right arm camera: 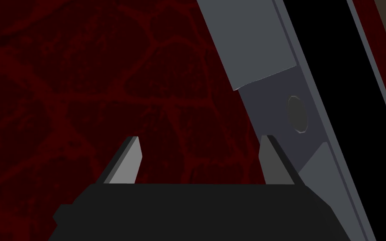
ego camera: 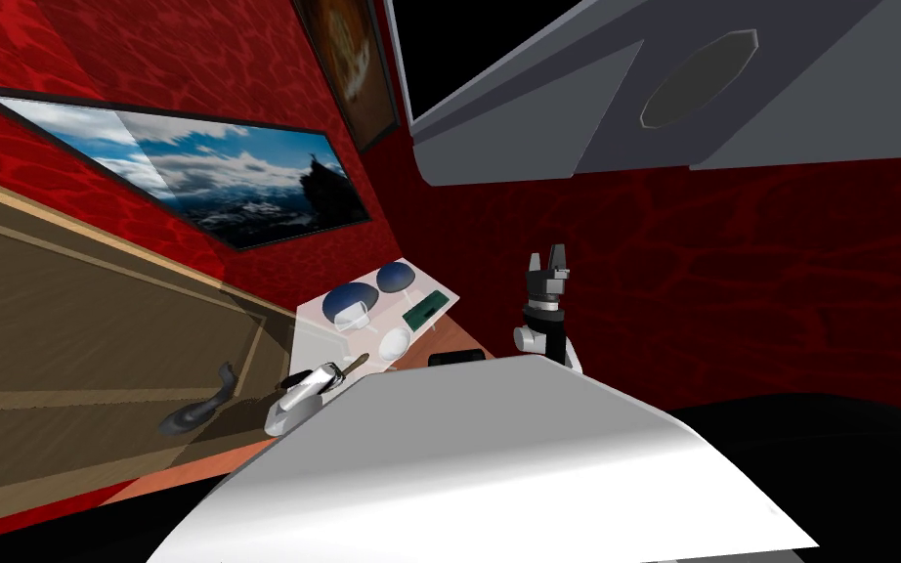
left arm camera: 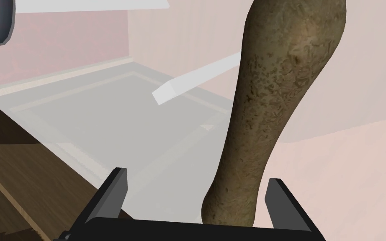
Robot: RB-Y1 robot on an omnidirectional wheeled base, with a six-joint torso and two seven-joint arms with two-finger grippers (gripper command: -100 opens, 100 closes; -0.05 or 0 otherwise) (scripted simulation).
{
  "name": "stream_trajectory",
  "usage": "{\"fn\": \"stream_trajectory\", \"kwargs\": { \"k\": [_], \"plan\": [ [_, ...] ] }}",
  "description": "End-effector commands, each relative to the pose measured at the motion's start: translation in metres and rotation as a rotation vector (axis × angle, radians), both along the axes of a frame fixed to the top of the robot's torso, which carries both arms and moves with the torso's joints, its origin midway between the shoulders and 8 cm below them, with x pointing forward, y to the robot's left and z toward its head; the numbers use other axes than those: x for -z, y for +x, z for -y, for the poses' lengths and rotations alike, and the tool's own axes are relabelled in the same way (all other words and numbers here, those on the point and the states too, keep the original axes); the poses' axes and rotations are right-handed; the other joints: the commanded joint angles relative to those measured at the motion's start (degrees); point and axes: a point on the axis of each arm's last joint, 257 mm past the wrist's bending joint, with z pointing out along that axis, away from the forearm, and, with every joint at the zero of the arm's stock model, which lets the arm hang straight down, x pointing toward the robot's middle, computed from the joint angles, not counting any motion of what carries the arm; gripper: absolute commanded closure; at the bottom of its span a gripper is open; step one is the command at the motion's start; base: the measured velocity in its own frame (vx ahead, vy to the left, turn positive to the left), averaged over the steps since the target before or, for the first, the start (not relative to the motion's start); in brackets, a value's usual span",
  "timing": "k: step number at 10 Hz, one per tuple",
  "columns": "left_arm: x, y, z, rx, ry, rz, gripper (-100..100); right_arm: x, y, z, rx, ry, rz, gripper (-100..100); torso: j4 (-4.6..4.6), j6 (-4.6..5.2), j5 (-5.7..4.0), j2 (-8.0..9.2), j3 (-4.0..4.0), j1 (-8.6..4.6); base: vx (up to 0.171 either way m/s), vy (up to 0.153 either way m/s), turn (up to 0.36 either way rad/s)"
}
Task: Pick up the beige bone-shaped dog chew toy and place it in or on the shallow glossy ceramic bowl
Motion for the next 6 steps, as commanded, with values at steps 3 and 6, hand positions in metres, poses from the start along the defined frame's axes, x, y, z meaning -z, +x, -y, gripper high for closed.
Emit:
{"fn": "stream_trajectory", "kwargs": {
  "k": [3,6],
  "plan": [
    [0.002,-0.018,-0.011,-0.019,0.001,0.0,-100,0.0,0.0,0.0,0.0,0.0,0.0,0,-0.01,0.01,-0.01,-0.06,-0.03,-0.04,0.016,-0.015,-0.054],
    [0.006,-0.03,-0.015,-0.034,-0.007,0.006,-100,0.0,0.0,0.0,0.0,0.0,0.0,0,0.0,0.04,0.0,-0.06,-0.03,-0.03,0.015,-0.013,-0.056]
  ]
}}
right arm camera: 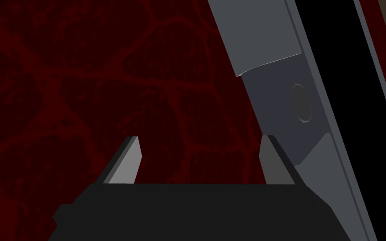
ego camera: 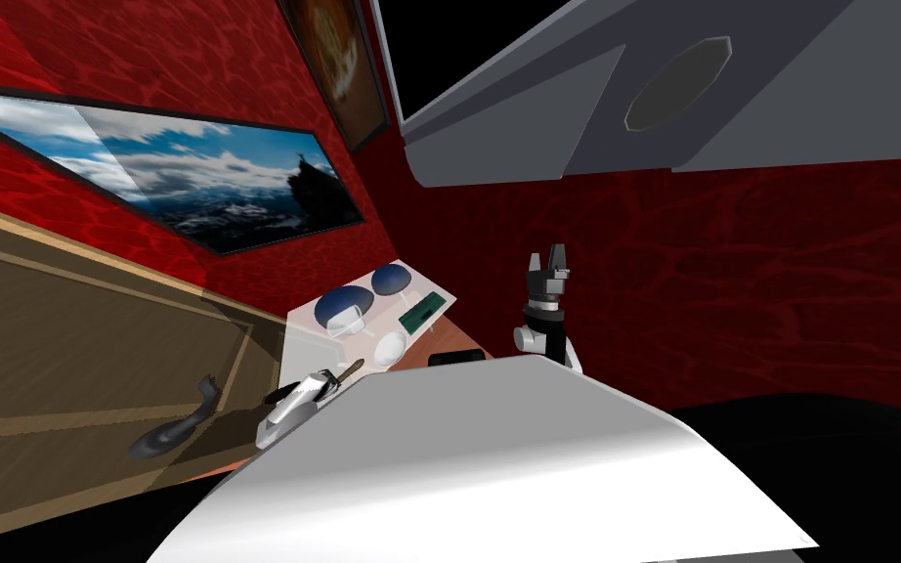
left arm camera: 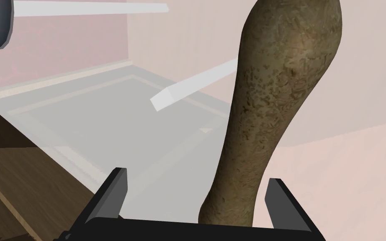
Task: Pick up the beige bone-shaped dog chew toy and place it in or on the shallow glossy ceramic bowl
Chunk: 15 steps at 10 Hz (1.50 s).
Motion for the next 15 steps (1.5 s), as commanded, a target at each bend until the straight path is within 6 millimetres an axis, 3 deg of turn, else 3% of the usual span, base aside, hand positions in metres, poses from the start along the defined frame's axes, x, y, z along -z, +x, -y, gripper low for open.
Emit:
{"fn": "stream_trajectory", "kwargs": {
  "k": [1,15],
  "plan": [
    [0.0,-0.008,-0.006,0.004,0.01,-0.009,-100,0.0,0.0,0.0,0.0,0.0,0.0,0,0.0,0.0,0.0,0.0,0.0,0.0,0.01,-0.006,0.015],
    [0.022,-0.066,-0.011,-0.055,-0.013,0.011,-100,0.001,0.001,-0.001,-0.002,0.001,-0.003,0,0.03,0.05,0.05,-0.09,-0.03,-0.12,0.016,-0.012,-0.045]
  ]
}}
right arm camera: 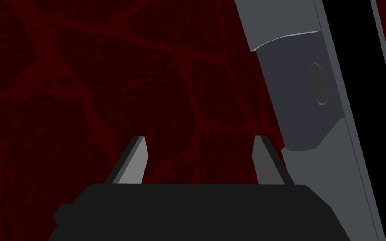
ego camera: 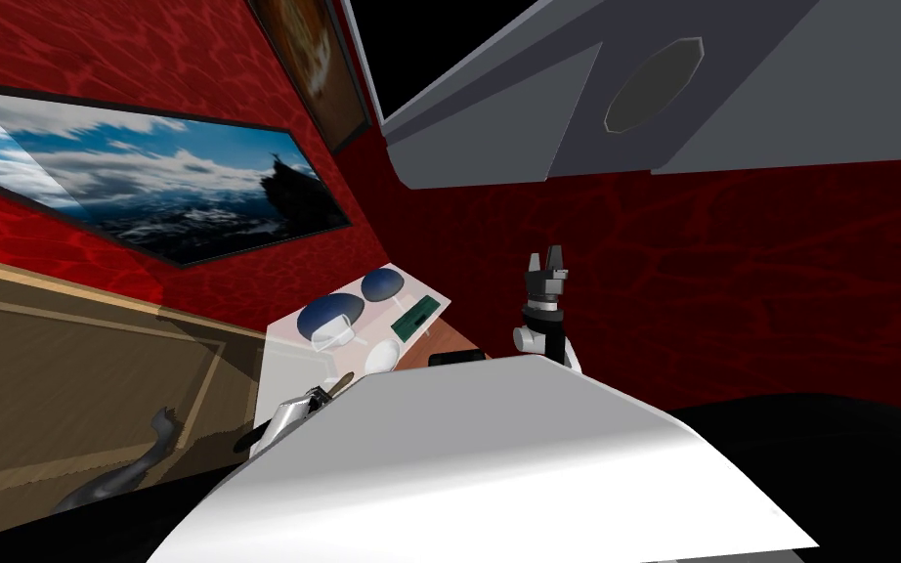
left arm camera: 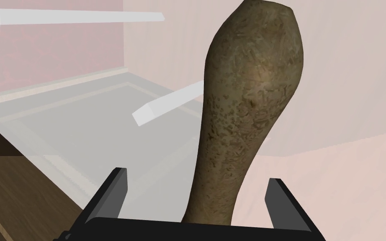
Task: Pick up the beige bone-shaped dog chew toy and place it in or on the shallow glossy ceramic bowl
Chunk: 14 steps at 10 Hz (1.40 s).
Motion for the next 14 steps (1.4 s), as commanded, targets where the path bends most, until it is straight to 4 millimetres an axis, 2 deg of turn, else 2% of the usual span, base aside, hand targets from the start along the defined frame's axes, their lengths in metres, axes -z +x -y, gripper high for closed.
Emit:
{"fn": "stream_trajectory", "kwargs": {
  "k": [1,2,6,7,8,10,11,13,14],
  "plan": [
    [0.0,0.0,0.0,0.0,0.0,0.0,-100,0.0,0.0,0.0,0.0,0.0,0.0,0,0.0,0.0,0.0,0.0,0.0,0.0,0.0,0.0,0.0],
    [0.0,0.0,0.0,0.003,0.001,-0.002,100,0.001,0.0,0.0,-0.001,0.0,-0.001,0,0.01,0.0,0.03,0.01,0.01,0.01,0.0,0.0,0.0],
    [0.0,0.0,0.0,0.003,0.002,-0.001,100,0.0,0.0,0.0,-0.001,0.0,-0.001,0,0.01,-0.01,0.04,0.02,0.01,0.03,0.0,0.0,0.0],
    [0.0,0.0,0.0,0.003,0.002,-0.001,0,0.0,0.0,0.0,-0.001,0.0,-0.001,0,0.01,-0.01,0.03,0.02,0.01,0.02,0.0,0.0,0.0],
    [-0.008,0.0,-0.007,0.017,0.024,-0.025,100,0.0,0.0,0.0,-0.001,0.0,-0.001,0,0.01,-0.01,0.03,0.02,0.01,0.01,-0.019,0.008,0.099],
    [-0.007,0.007,-0.004,0.019,0.016,-0.019,100,0.0,0.0,0.0,-0.001,0.0,-0.001,0,0.02,-0.03,0.0,0.14,0.07,0.04,-0.024,0.014,0.043],
    [-0.016,0.009,-0.01,0.036,0.037,-0.039,100,0.0,0.0,0.0,-0.001,0.0,-0.001,0,0.04,0.01,0.0,0.11,0.07,0.01,-0.024,0.011,0.087],
    [-0.013,0.022,-0.004,0.038,0.024,-0.028,100,0.0,0.0,0.0,-0.001,0.0,-0.001,0,0.03,-0.01,-0.04,0.14,0.08,0.0,-0.019,0.015,0.032],
    [-0.013,0.022,-0.004,0.033,0.023,-0.025,100,0.0,0.0,0.0,-0.001,0.0,-0.001,0,0.05,0.04,-0.03,0.08,0.06,-0.02,-0.002,0.005,-0.022]
  ]
}}
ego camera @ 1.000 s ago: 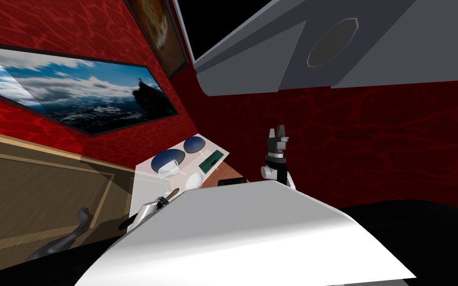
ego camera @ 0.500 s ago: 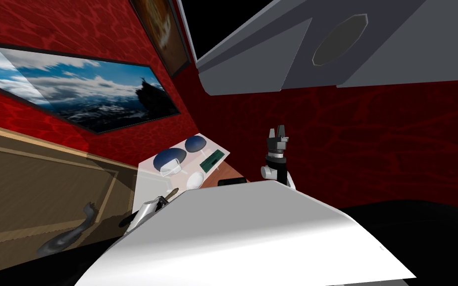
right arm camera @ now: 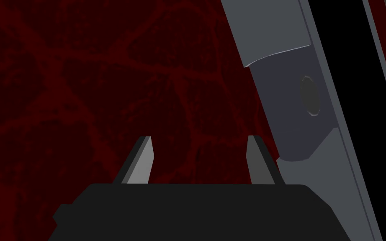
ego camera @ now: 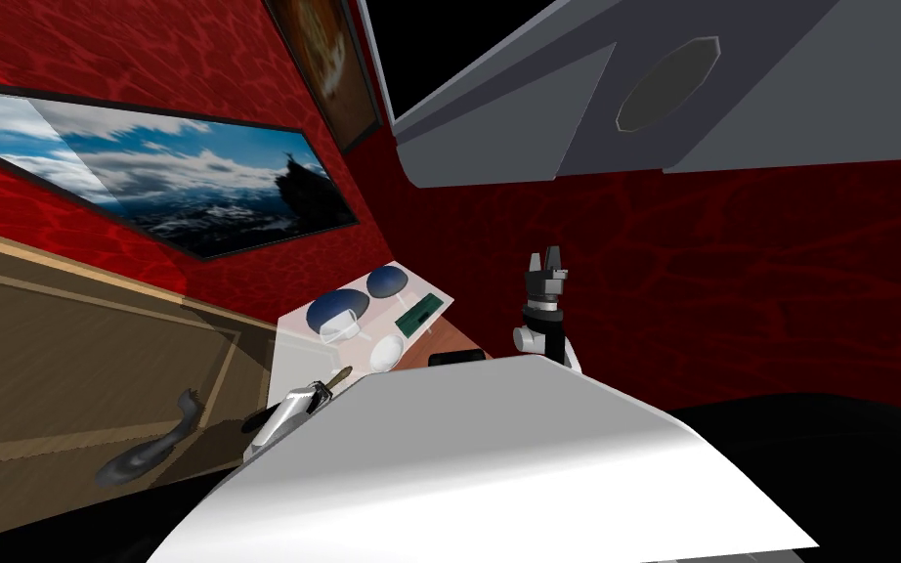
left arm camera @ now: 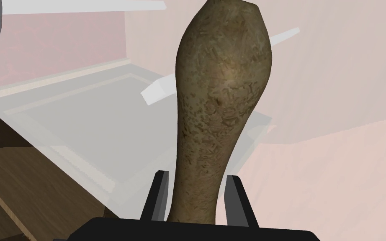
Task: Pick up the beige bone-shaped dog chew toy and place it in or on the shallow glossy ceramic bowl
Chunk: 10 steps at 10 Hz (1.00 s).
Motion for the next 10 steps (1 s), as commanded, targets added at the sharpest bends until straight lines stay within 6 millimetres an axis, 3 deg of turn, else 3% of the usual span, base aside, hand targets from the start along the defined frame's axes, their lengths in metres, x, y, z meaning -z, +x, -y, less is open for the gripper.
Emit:
{"fn": "stream_trajectory", "kwargs": {
  "k": [1,10],
  "plan": [
    [-0.007,0.005,-0.004,0.015,0.018,-0.015,100,0.0,0.0,0.0,0.0,0.0,0.0,0,0.0,0.0,0.0,0.0,0.0,0.0,-0.013,0.015,0.085],
    [-0.011,0.048,0.016,0.043,0.009,-0.005,100,0.0,0.0,0.0,0.0,0.0,0.0,0,0.01,-0.02,-0.09,0.09,0.05,-0.05,-0.016,0.013,0.044]
  ]
}}
